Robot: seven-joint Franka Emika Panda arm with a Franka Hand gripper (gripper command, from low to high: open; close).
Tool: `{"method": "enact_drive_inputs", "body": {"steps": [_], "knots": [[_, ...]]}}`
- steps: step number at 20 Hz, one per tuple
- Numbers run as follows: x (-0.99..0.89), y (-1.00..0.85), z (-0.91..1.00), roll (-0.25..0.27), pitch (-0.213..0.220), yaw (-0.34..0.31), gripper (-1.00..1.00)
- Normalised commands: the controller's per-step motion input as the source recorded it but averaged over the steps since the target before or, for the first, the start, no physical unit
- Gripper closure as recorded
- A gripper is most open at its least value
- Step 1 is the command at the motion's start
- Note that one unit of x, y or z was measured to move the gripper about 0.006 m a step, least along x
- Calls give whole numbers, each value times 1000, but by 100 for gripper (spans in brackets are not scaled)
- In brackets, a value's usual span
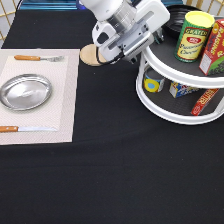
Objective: Pick up the bowl from the lazy Susan and put bowl on the plate
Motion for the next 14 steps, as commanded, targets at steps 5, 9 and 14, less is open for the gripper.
{"method": "enact_drive_inputs", "body": {"steps": [5,9,14], "knots": [[649,0,6,0,120,0,-100],[217,-120,106,0,25,9,-100],[-152,-331,566,-21,-90,54,-100]]}}
